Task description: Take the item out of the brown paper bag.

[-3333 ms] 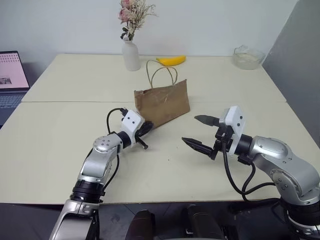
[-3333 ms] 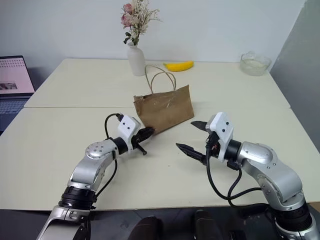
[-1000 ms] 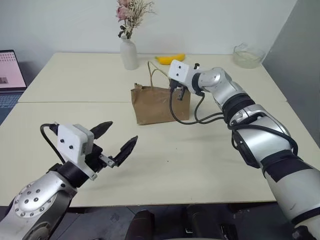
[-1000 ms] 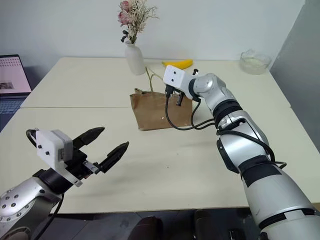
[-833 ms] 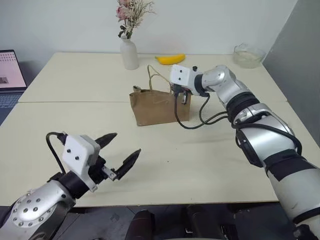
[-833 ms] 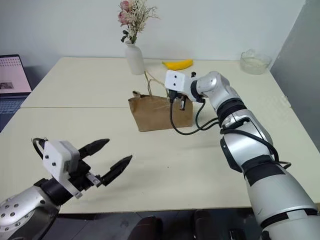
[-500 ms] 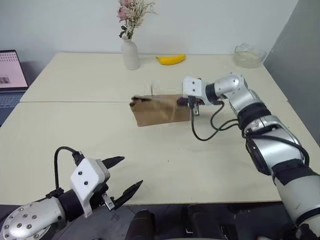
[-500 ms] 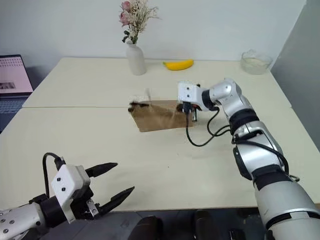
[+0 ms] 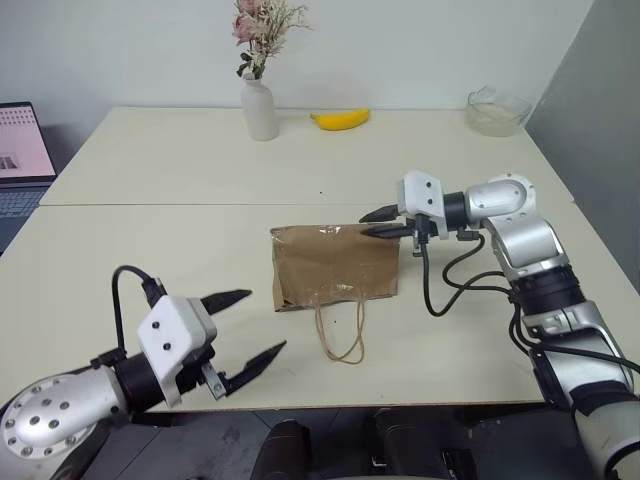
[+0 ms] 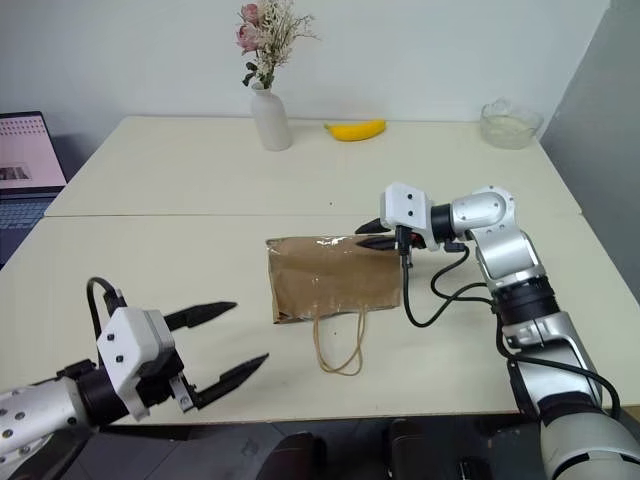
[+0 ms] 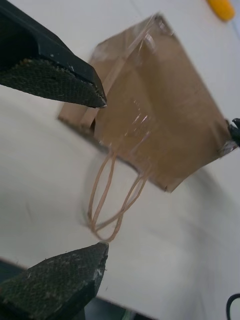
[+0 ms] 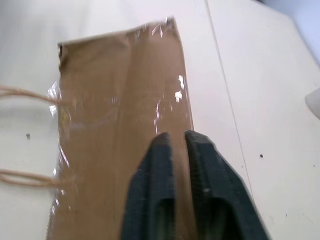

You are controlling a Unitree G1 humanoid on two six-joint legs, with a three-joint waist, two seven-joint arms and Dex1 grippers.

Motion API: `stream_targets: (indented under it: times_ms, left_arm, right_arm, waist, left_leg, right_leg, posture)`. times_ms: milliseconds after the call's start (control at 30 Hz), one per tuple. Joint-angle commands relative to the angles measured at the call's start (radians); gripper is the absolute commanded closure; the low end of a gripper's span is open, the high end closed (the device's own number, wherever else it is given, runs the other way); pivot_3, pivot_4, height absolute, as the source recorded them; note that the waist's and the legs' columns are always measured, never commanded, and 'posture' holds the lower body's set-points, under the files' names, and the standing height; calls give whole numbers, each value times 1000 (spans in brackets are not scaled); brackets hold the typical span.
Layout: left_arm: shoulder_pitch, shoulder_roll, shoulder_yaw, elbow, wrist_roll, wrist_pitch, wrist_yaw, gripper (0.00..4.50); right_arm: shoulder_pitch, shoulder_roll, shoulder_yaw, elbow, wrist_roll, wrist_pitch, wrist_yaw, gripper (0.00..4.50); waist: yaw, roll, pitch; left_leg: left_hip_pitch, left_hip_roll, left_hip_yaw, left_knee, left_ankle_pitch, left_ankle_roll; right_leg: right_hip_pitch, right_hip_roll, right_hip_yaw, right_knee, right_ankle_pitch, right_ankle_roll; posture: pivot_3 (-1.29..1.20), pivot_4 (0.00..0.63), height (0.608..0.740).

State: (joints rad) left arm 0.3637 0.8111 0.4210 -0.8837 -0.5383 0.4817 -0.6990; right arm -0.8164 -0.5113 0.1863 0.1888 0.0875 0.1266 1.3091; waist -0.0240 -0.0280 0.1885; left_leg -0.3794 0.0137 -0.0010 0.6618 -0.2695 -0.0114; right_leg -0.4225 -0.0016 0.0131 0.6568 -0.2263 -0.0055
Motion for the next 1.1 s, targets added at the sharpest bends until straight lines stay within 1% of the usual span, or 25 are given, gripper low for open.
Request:
stream_targets:
  times_ms: [33,133,167,200,267,367,433,500,533,767,900,1067,1100]
  left_arm:
    - [-64,55,-61,140,188,-213,-72,0]
    - [-83,91,-156,252,283,-387,-173,0]
    - [-100,101,-194,291,311,-443,-203,0]
    - [-118,105,-226,322,327,-486,-227,0]
    - [-189,102,-314,396,373,-571,-267,0]
    - [-320,67,-435,496,434,-643,-296,0]
    - [-409,31,-517,585,495,-713,-305,0]
    - [-470,-6,-572,651,533,-760,-302,0]
    - [-500,-31,-599,681,547,-774,-298,0]
    - [-605,-156,-688,757,560,-783,-283,0]
    - [-621,-170,-695,757,539,-764,-302,0]
    - [-654,-190,-737,809,581,-809,-307,0]
    - [-659,-196,-743,816,584,-814,-306,377]
  right_arm:
    - [127,-69,-34,-266,130,208,20,2546]
    - [235,-131,-33,-427,183,332,3,1532]
    - [277,-159,-28,-470,189,351,2,1110]
    - [312,-179,-25,-506,192,368,-6,786]
    - [382,-214,-29,-565,199,393,-31,786]
    - [437,-239,-50,-615,216,439,-78,786]
    - [465,-252,-72,-642,233,472,-107,786]
    - [488,-266,-82,-666,245,489,-129,786]
    - [501,-274,-88,-680,251,499,-140,786]
    - [574,-318,-116,-752,294,548,-189,786]
    - [607,-340,-125,-779,317,562,-207,786]
    - [633,-355,-128,-807,345,579,-223,786]
    - [638,-361,-127,-815,353,582,-222,757]
  waist:
    - [7,0,0]
    - [7,1,1]
    - [5,1,1]
    - [4,1,1]
    - [2,1,1]
    - [4,2,1]
    - [7,1,1]
    - [9,1,0]
    - [8,1,0]
    - [12,1,0]
    - [13,0,0]
    - [17,0,0]
    - [17,0,0]
  left_leg:
    - [-1,0,0,0,0,0]
    - [-1,-1,2,-1,0,0]
    - [-1,-1,3,-1,0,0]
    - [-1,0,3,-1,0,0]
    - [-2,0,3,-1,0,0]
    - [-2,0,2,-1,0,0]
    - [-2,0,3,0,0,0]
    - [-2,0,3,0,0,0]
    - [-3,0,3,0,0,0]
    - [-5,0,2,-1,-1,1]
    - [-4,0,3,0,-1,1]
    - [-3,0,2,1,-1,1]
    - [-3,0,3,1,-1,1]
  right_leg:
    - [0,0,-1,0,0,0]
    - [-1,-2,1,-2,0,0]
    - [-1,-2,2,-3,0,0]
    - [-1,-2,2,-5,-1,-1]
    - [0,-2,1,-6,-1,-1]
    - [0,-2,0,-7,0,0]
    - [0,-2,0,-7,1,1]
    - [1,-2,1,-7,1,2]
    - [1,-2,1,-7,4,6]
    - [0,-1,0,-9,4,8]
    - [1,-1,1,-9,5,9]
    - [2,0,0,-9,5,9]
    - [2,0,0,-9,5,10]
  posture:
    - [0,150,740]
    - [0,150,740]
    - [0,150,740]
    - [0,150,740]
    - [0,150,740]
    - [0,150,740]
    - [0,150,740]
    - [0,150,740]
    - [0,150,740]
    - [0,150,740]
    - [0,150,740]
    - [0,150,740]
    - [0,150,740]
